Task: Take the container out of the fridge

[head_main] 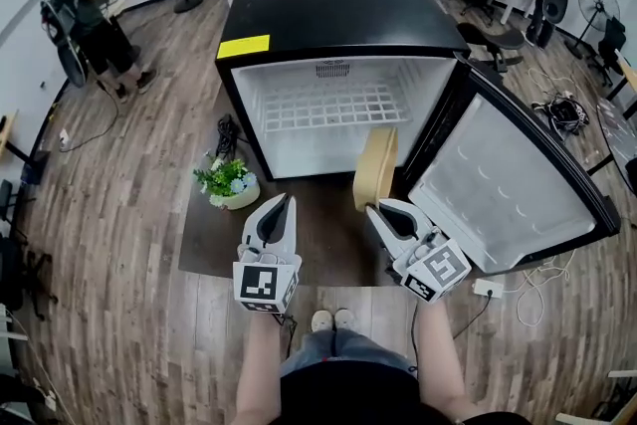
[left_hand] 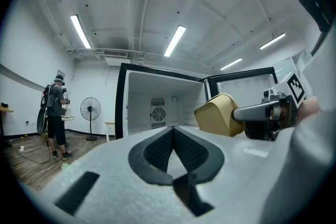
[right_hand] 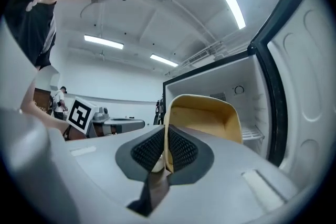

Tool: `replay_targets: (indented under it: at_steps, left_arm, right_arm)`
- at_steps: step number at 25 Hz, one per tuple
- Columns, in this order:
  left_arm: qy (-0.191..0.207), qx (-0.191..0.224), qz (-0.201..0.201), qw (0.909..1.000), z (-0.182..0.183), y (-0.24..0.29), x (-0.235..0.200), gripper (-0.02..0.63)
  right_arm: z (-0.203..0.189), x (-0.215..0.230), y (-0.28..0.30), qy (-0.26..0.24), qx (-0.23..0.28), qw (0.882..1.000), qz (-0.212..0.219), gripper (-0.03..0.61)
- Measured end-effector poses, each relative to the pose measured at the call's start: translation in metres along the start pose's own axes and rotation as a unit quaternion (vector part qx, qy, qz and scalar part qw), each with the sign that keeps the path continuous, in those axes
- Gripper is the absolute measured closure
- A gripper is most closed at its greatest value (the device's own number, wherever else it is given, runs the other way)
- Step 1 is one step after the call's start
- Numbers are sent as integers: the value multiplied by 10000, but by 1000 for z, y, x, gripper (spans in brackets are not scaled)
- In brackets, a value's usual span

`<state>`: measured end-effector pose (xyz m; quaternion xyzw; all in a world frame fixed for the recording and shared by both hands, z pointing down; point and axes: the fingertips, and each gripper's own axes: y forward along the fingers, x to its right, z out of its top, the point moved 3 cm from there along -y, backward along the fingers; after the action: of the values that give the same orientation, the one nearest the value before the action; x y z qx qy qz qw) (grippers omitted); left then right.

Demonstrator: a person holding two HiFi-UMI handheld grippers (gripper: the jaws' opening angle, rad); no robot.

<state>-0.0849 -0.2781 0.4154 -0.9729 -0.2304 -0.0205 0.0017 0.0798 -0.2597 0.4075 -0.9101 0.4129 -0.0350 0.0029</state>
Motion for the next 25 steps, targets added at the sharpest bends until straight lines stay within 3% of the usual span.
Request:
replay_targets:
  at_steps: [6, 12, 25]
  left_arm:
    - [38, 98, -117, 9999, 10, 5, 5, 608]
    - [41, 216, -126, 9997, 21, 6, 5, 609]
    - [119, 324, -114, 9993, 30, 1, 9, 608]
  right_arm:
    - [22, 11, -22, 391, 633, 9971, -168, 552]
    - [32, 26, -42, 538, 889, 9935, -454, 552]
    - [32, 44, -52, 487, 896, 9895, -1020, 552]
